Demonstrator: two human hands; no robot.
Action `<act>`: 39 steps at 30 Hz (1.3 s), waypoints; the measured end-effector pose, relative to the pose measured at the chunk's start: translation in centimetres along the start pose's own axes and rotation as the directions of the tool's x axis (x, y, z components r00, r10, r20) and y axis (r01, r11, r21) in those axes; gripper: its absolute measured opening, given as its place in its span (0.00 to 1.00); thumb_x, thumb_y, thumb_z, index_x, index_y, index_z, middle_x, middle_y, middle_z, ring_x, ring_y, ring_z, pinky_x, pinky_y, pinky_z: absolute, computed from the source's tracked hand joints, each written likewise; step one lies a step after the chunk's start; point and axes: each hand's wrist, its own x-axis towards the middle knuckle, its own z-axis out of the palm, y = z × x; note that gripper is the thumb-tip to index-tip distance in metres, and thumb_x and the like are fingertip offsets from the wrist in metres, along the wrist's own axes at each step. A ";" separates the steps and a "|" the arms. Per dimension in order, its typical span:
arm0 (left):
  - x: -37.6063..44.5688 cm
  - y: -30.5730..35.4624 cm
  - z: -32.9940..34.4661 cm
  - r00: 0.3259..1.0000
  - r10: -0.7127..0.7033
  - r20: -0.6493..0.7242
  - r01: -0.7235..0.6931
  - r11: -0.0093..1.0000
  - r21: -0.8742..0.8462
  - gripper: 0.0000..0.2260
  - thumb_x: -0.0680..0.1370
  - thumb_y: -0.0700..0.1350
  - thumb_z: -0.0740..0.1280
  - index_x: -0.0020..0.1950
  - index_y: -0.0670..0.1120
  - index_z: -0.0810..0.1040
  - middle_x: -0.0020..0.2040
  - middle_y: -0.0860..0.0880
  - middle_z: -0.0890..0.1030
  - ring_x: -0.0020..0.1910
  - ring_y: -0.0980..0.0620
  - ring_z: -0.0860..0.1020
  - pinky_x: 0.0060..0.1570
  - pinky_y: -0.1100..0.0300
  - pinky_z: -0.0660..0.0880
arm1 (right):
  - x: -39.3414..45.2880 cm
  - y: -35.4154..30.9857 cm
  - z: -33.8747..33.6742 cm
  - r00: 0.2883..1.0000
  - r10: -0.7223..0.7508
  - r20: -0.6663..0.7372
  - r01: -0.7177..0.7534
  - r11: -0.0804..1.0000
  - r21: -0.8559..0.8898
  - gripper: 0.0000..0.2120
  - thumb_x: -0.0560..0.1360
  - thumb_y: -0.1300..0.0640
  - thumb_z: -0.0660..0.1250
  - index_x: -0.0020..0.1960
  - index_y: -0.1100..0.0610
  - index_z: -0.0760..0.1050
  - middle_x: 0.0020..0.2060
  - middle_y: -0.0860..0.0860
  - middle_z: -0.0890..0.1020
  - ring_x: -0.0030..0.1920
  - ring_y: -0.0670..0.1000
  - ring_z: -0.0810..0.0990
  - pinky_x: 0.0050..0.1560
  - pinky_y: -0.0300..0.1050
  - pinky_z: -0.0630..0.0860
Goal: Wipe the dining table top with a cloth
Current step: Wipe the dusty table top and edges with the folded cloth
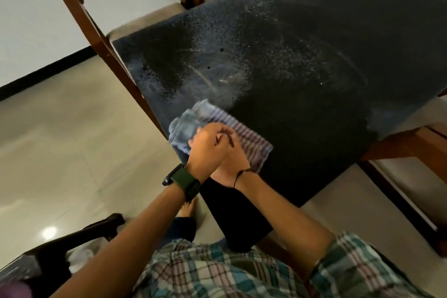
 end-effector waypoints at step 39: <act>0.4 -7.5 -9.4 0.937 -0.270 -0.222 0.221 0.950 -0.221 0.10 0.75 0.35 0.57 0.49 0.44 0.77 0.52 0.48 0.76 0.49 0.52 0.74 0.49 0.61 0.70 | 17.9 -6.9 -2.3 0.995 0.057 -0.083 -0.058 0.998 -0.008 0.26 0.79 0.41 0.48 0.76 0.42 0.48 0.77 0.50 0.48 0.75 0.60 0.44 0.69 0.69 0.43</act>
